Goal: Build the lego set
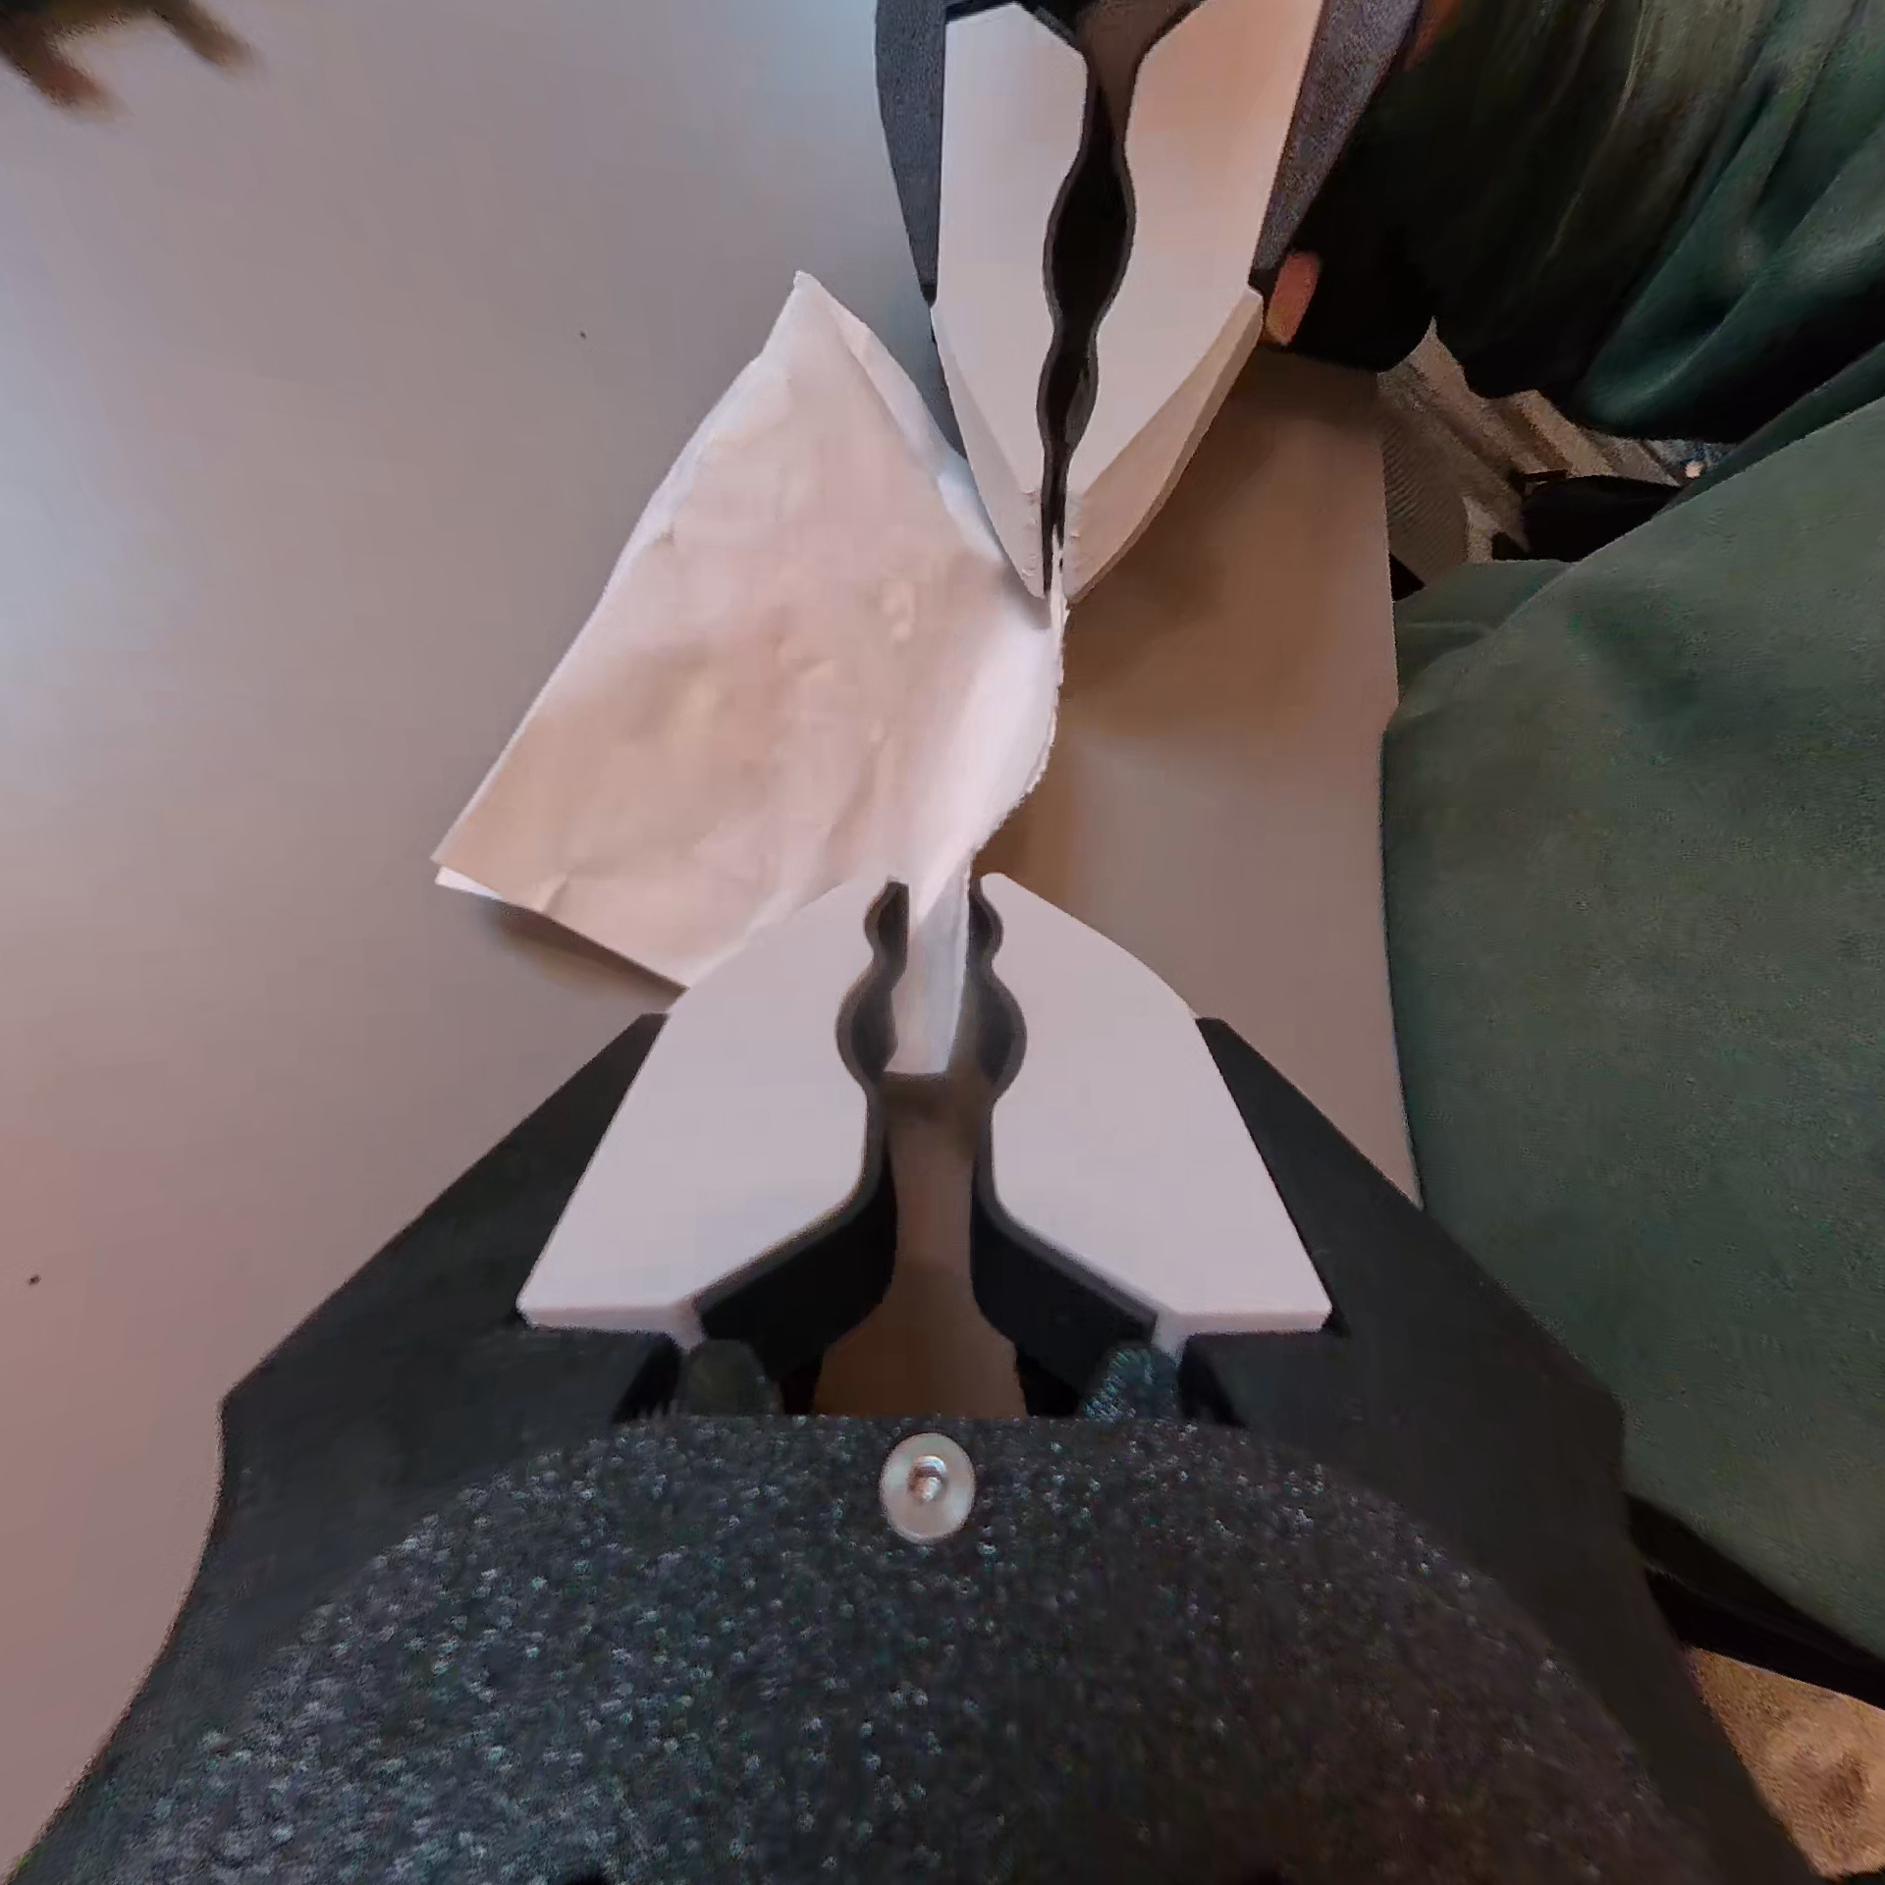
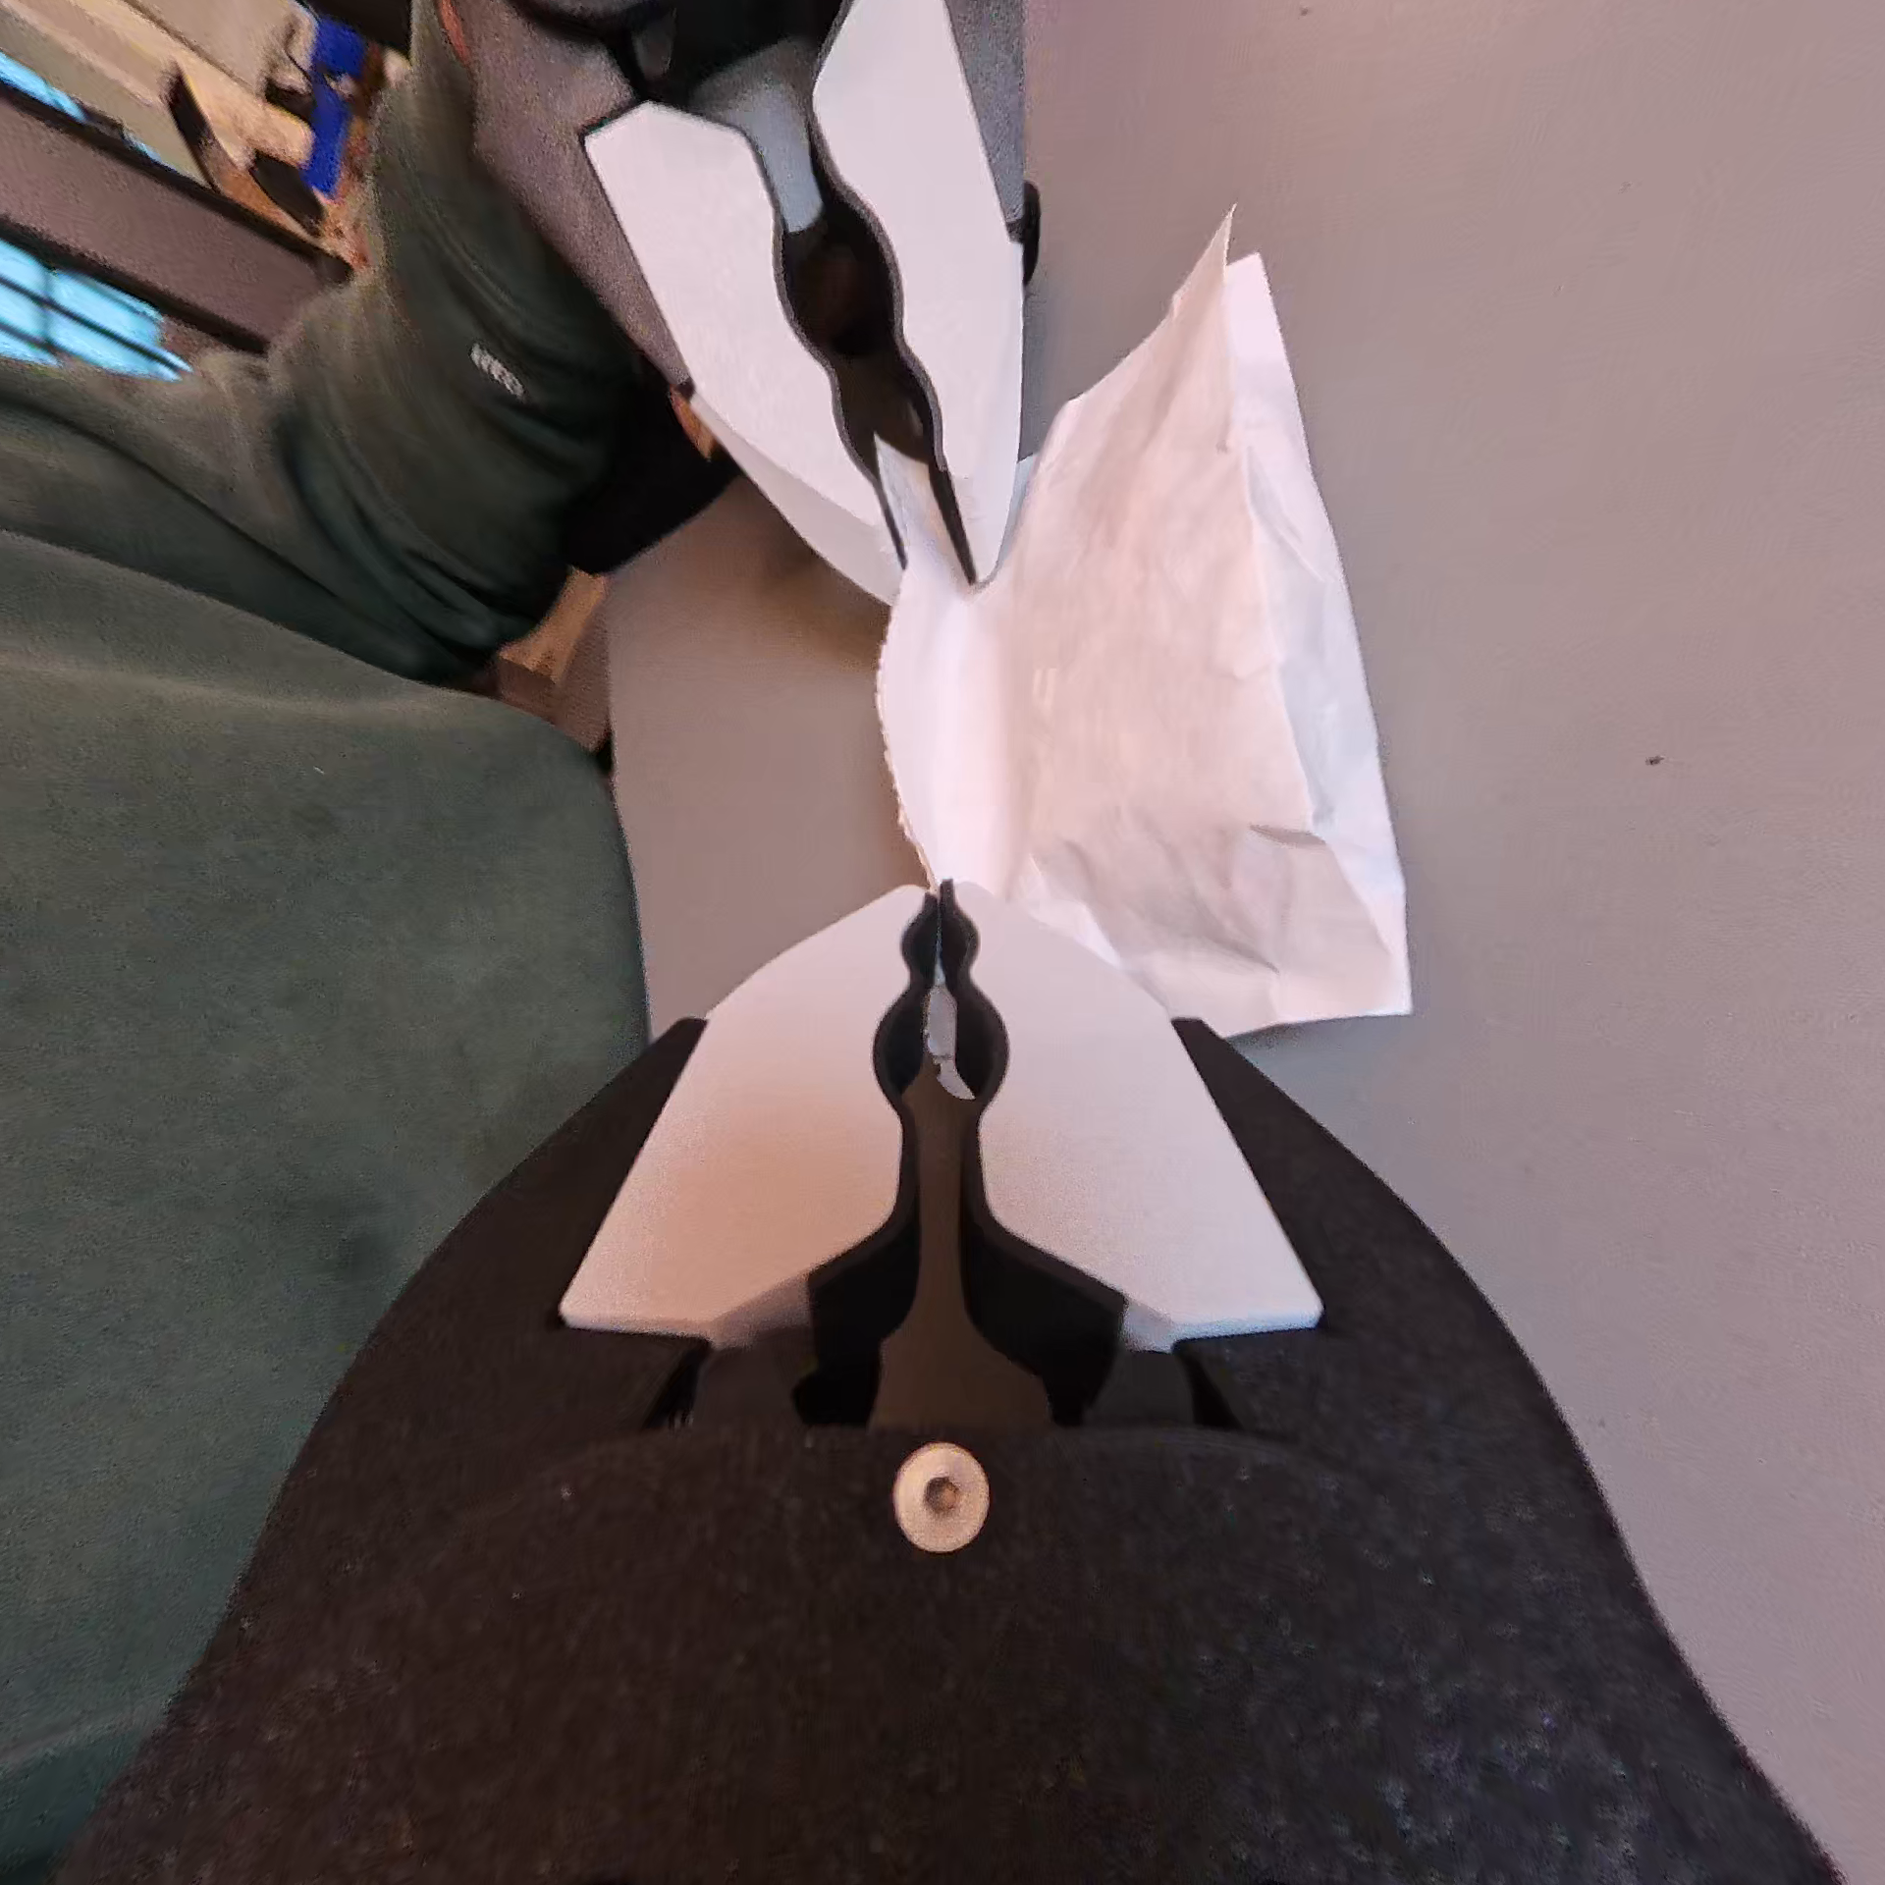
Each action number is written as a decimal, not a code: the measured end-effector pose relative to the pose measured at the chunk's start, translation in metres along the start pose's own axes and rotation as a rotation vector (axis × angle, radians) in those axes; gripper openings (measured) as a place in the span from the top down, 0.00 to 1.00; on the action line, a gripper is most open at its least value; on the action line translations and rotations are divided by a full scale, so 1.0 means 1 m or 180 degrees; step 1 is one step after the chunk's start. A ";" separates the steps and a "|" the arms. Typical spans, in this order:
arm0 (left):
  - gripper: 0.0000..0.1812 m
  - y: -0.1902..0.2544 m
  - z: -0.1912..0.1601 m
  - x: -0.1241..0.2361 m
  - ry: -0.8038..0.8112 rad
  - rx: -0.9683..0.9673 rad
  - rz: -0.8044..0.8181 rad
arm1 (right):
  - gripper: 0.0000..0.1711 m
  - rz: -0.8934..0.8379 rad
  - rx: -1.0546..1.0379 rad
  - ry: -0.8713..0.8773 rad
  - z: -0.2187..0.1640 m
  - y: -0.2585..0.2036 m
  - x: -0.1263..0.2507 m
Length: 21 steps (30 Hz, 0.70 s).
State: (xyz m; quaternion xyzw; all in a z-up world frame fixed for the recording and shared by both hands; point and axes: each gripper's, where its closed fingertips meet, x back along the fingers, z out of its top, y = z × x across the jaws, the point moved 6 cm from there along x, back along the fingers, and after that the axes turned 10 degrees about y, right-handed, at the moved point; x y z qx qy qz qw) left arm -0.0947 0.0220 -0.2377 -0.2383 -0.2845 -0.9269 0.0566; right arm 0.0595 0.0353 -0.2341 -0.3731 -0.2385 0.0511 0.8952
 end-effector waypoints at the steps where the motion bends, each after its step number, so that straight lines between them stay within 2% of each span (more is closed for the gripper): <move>1: 0.96 0.000 0.001 0.000 0.0021 -0.0059 0.0048 | 1.00 0.0040 -0.0092 0.0039 0.001 0.000 0.001; 5: 1.00 0.000 0.003 0.001 0.0070 -0.0059 0.0178 | 1.00 0.0192 -0.0334 0.0136 0.002 0.001 0.002; 8: 1.00 -0.003 0.001 0.001 0.0087 0.0182 0.0094 | 1.00 0.0257 -0.0060 0.0198 0.003 -0.001 0.002; 11: 1.00 -0.001 0.001 0.002 0.0129 0.0252 -0.0093 | 1.00 0.0030 0.0790 0.0216 0.003 -0.004 0.003; 16: 1.00 0.001 0.007 0.009 0.0395 0.0429 -0.0396 | 0.85 -0.0306 0.2301 0.0399 0.003 -0.017 0.006; 18: 1.00 0.003 0.010 0.012 0.0510 0.0513 -0.0533 | 0.81 -0.0518 0.2680 0.0408 0.002 -0.017 0.005; 21: 1.00 0.004 0.011 0.014 0.0590 0.0596 -0.0634 | 0.82 -0.0761 0.2989 0.0462 0.004 -0.018 0.003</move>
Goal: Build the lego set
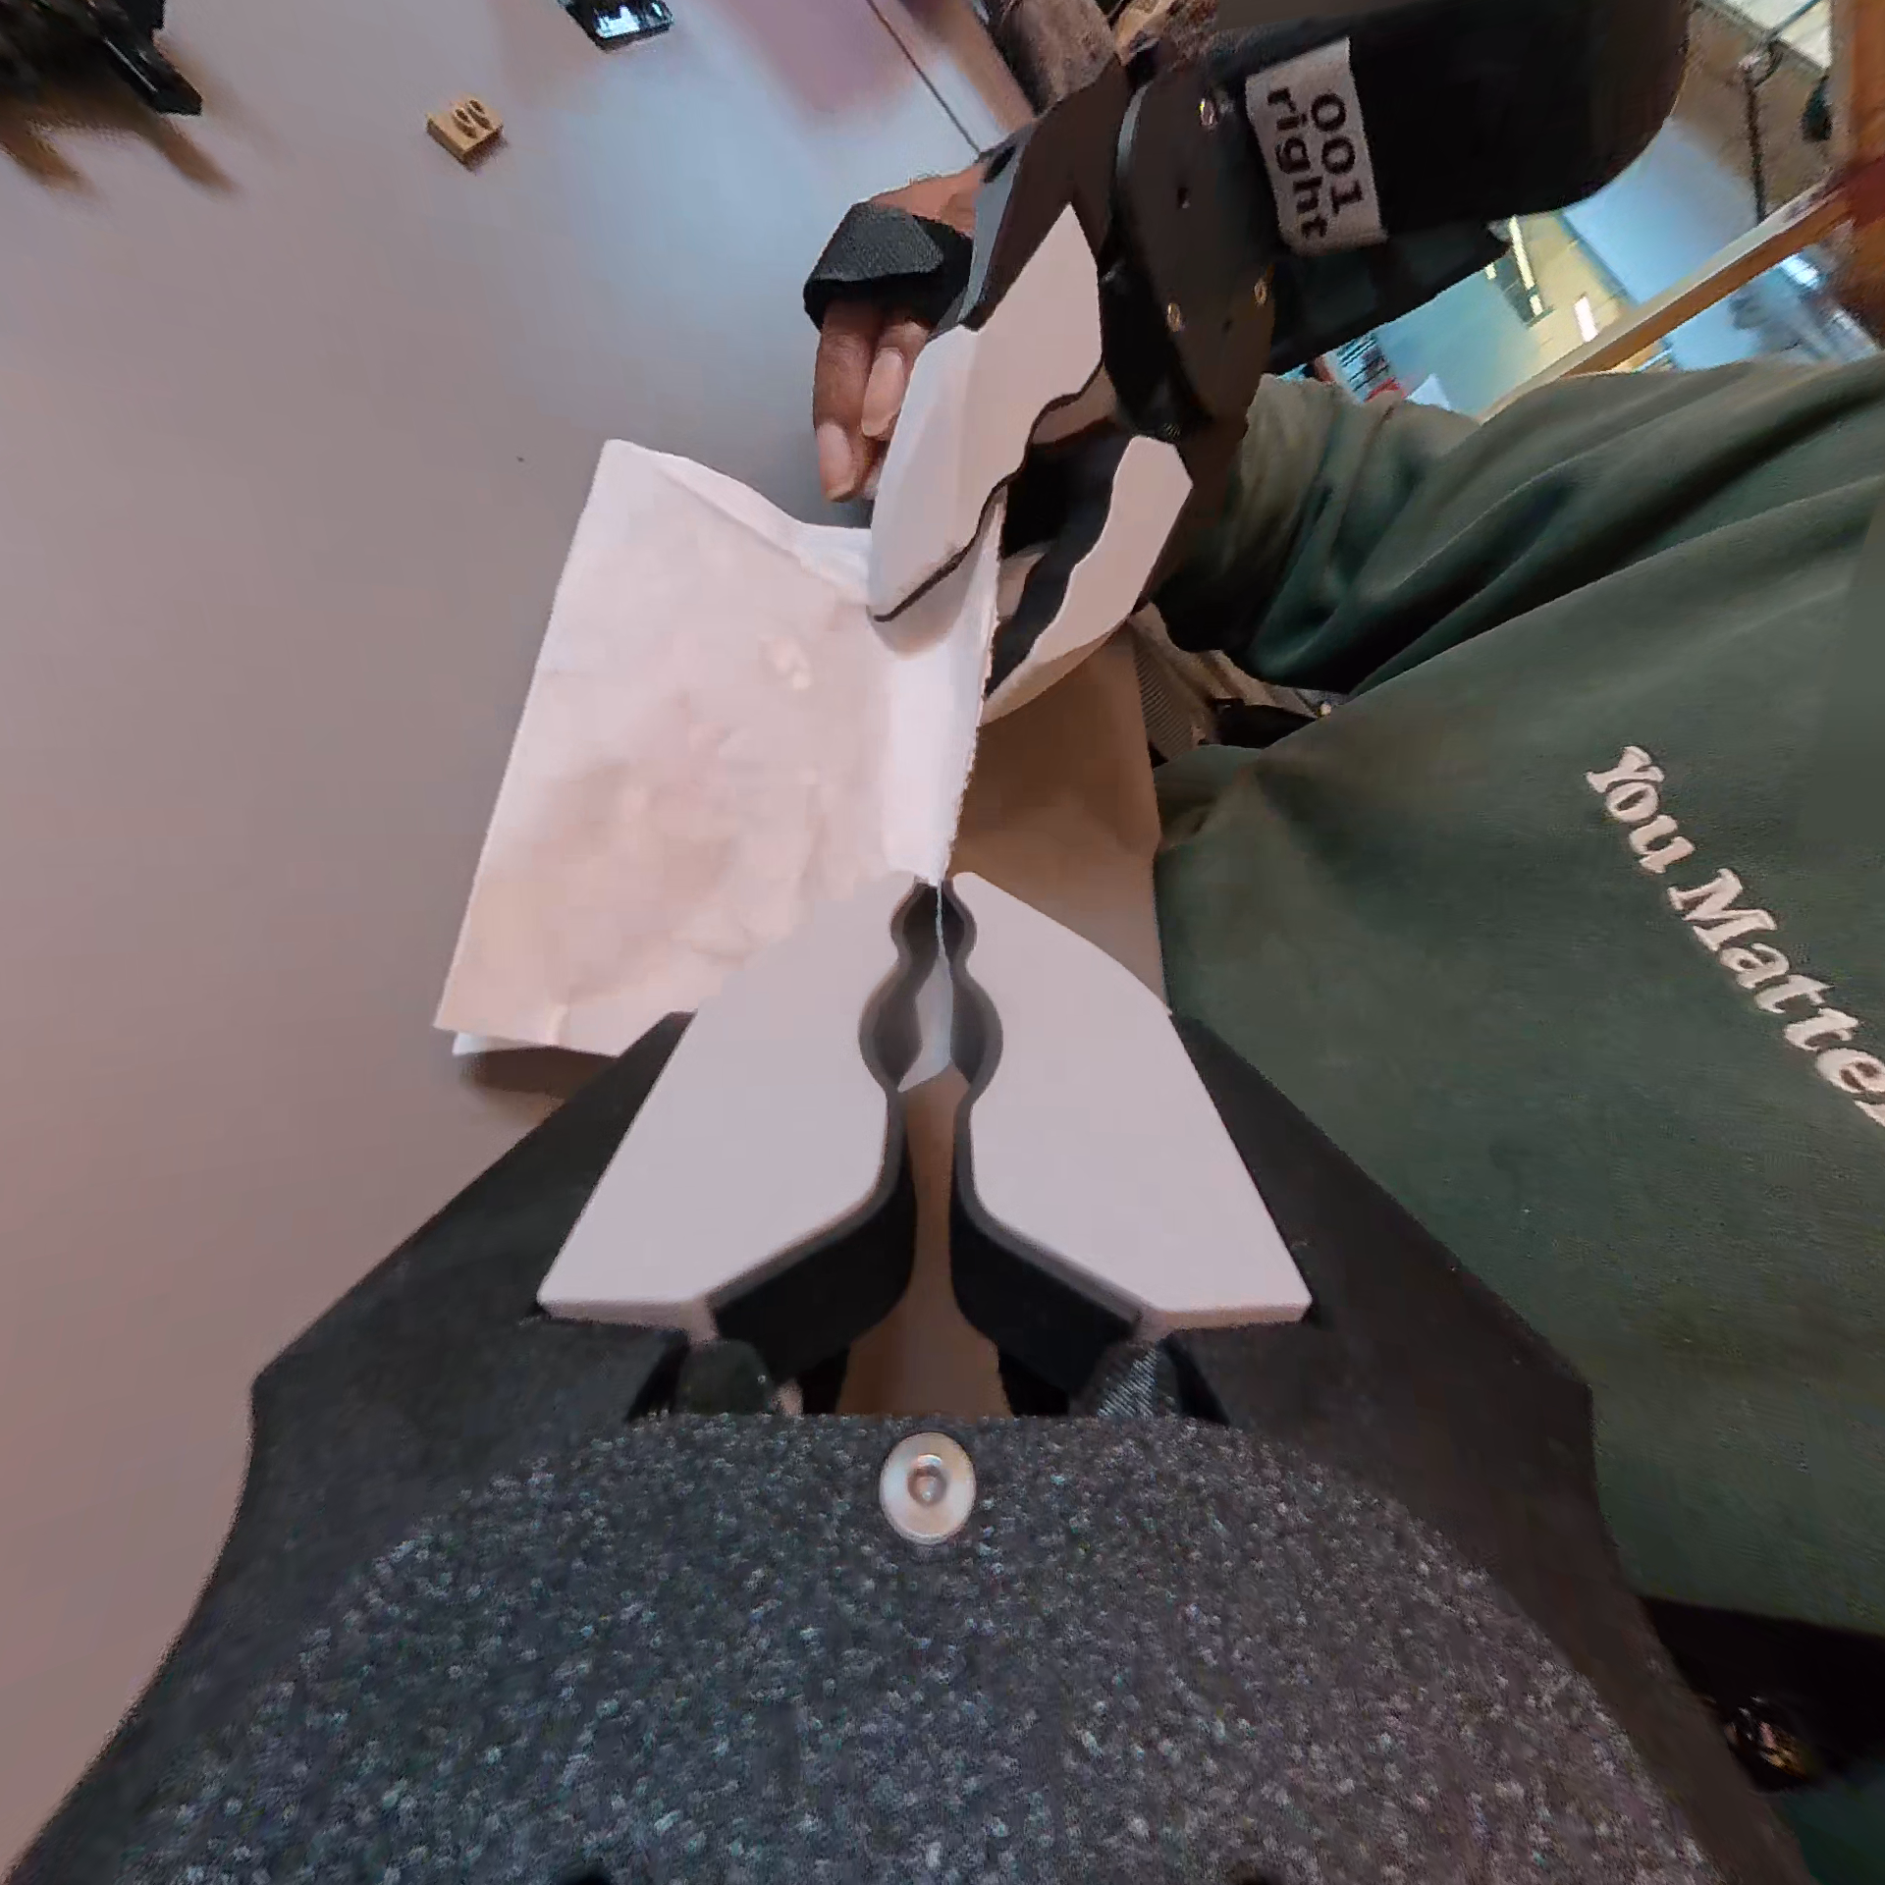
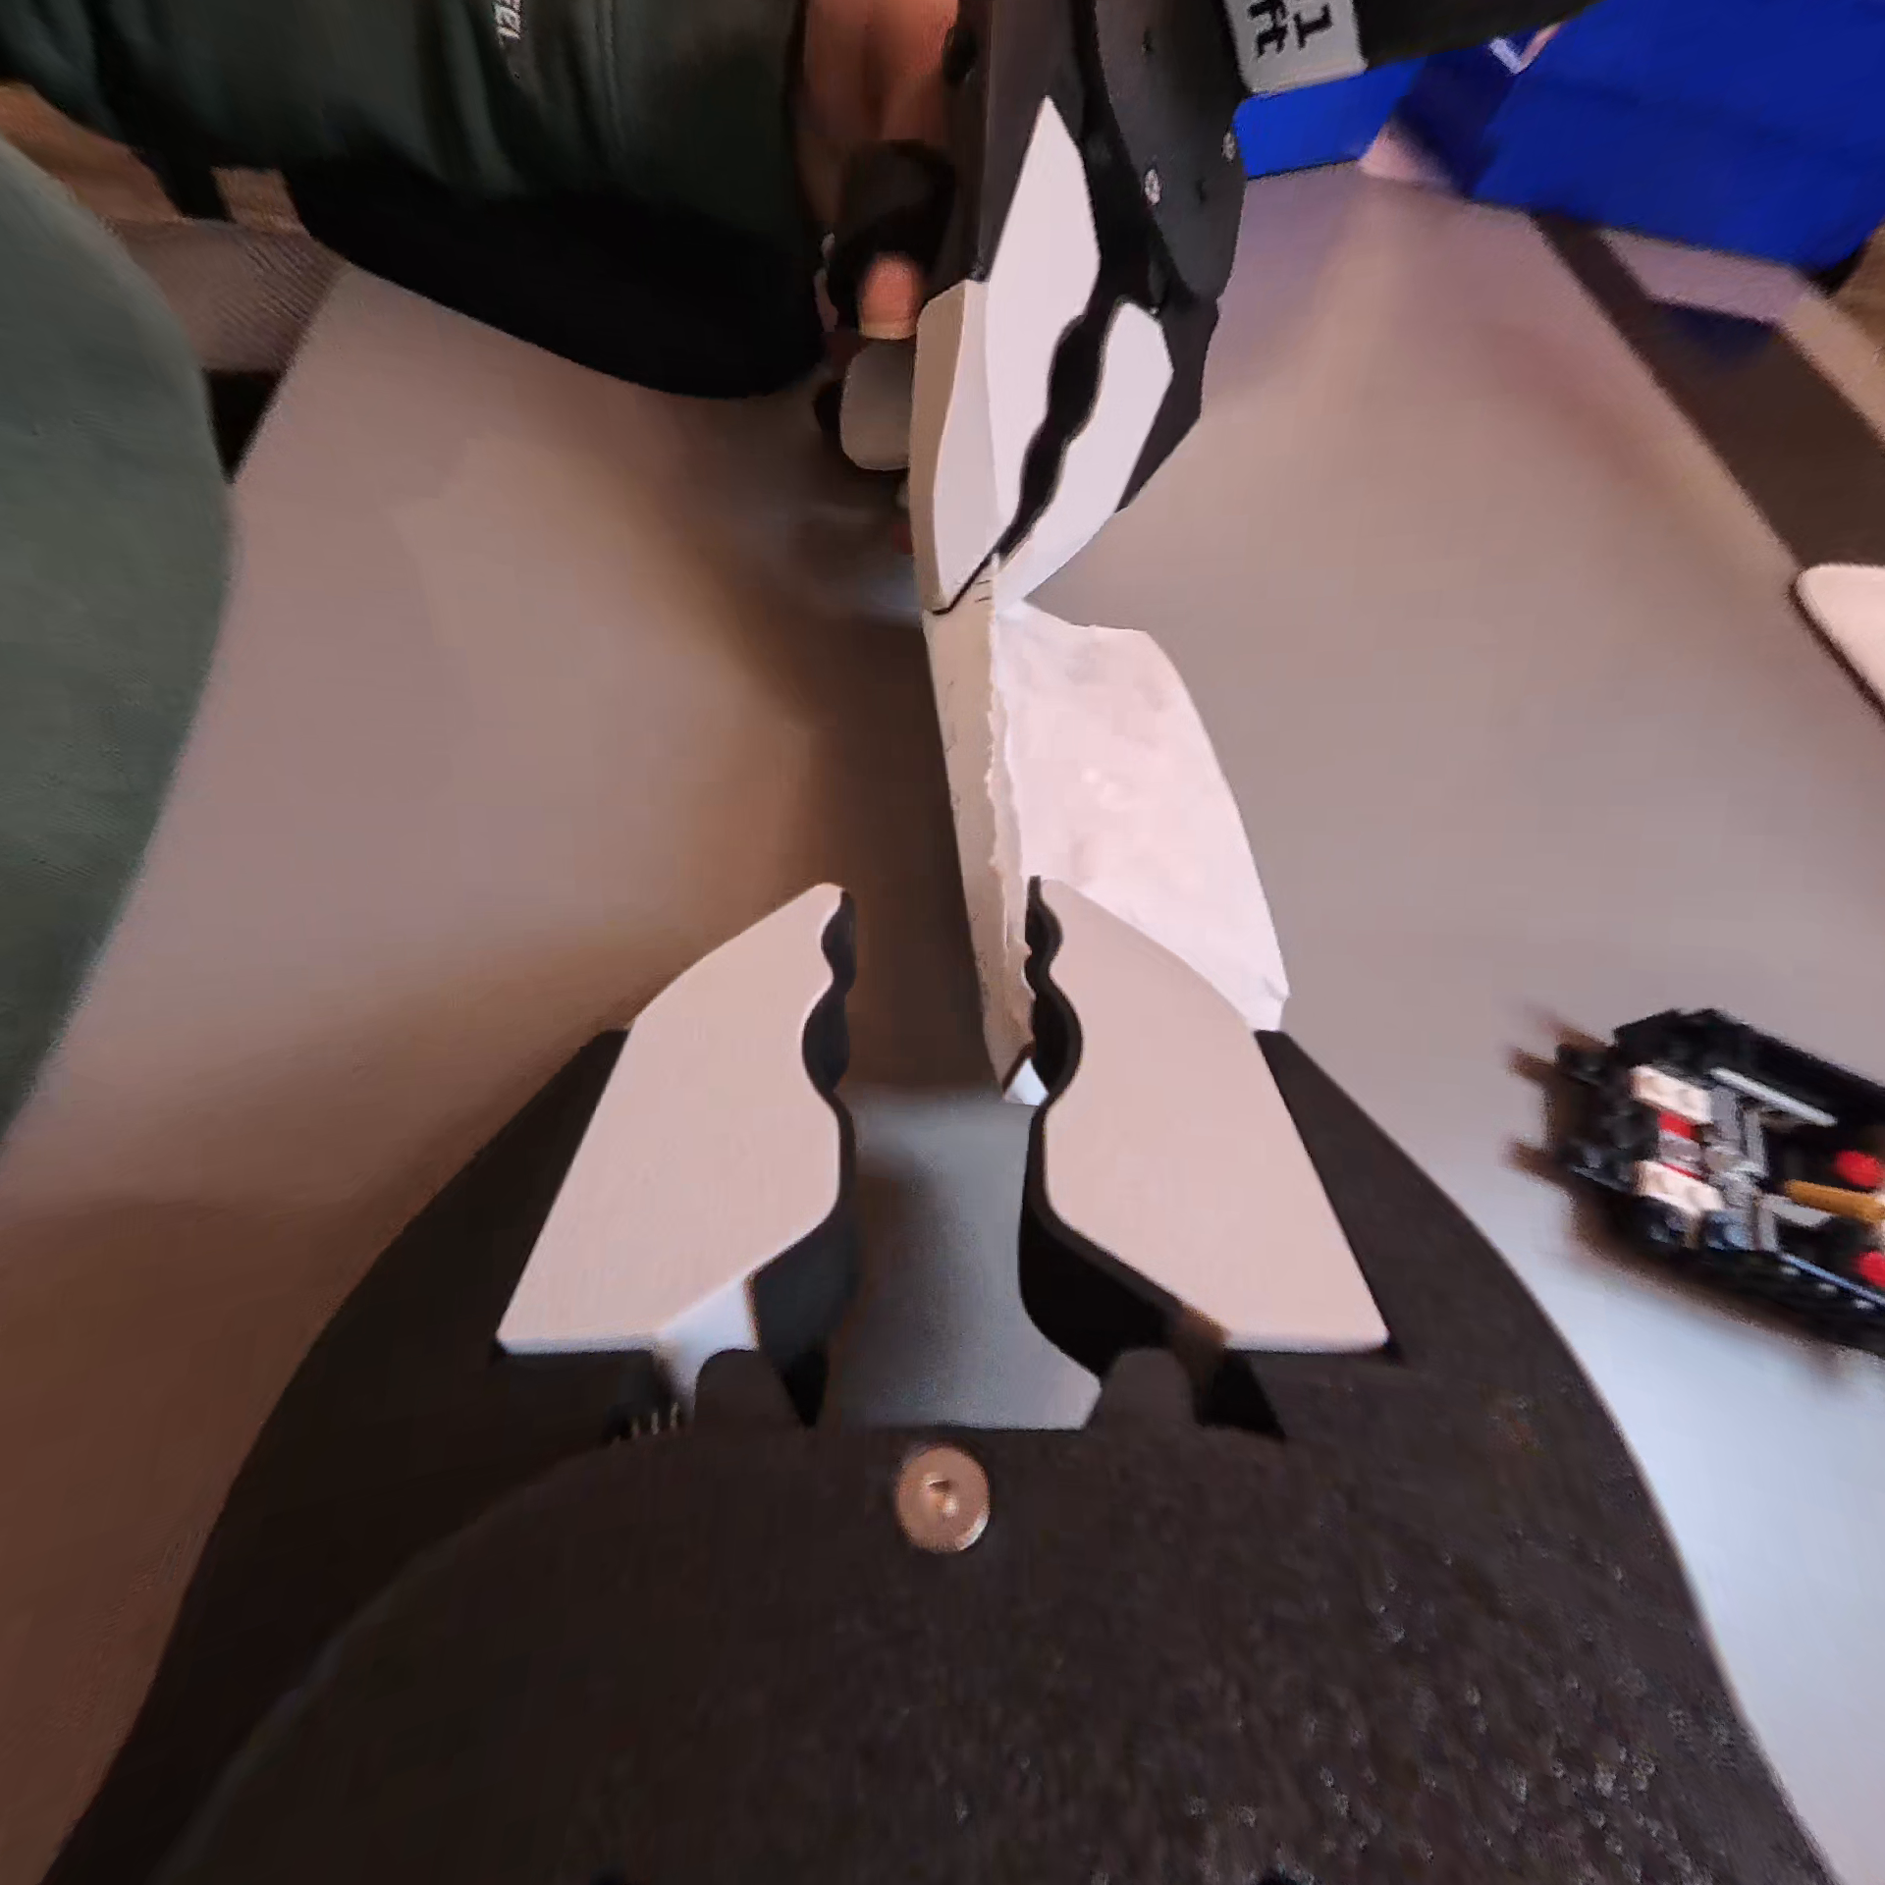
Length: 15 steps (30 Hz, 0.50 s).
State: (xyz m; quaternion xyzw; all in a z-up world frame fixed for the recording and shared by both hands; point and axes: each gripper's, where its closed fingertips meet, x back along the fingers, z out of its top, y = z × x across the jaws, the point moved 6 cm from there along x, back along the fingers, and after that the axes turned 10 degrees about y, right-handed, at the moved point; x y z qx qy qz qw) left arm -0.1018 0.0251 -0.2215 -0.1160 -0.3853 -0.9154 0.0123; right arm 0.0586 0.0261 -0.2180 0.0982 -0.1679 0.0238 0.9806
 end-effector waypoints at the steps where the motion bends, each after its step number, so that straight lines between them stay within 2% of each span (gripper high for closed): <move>1: 1.00 0.001 0.000 0.000 0.0001 0.0022 -0.0028 | 0.85 -0.0060 0.0090 0.0006 0.001 0.000 0.000; 3: 1.00 0.002 -0.001 -0.001 -0.0006 0.0029 -0.0058 | 0.99 -0.0069 0.0184 0.0040 0.004 -0.001 0.001; 8: 0.99 0.005 0.001 0.000 0.0038 -0.0293 0.0053 | 1.00 0.0012 -0.0459 0.0033 0.004 0.004 0.001; 12: 0.92 0.011 0.005 0.000 0.0058 -0.0867 0.0254 | 1.00 0.0105 -0.1125 0.0149 0.003 0.012 0.004; 15: 0.97 0.014 0.005 -0.002 0.0047 -0.1207 0.0420 | 1.00 0.0205 -0.1637 0.0196 0.001 0.016 0.003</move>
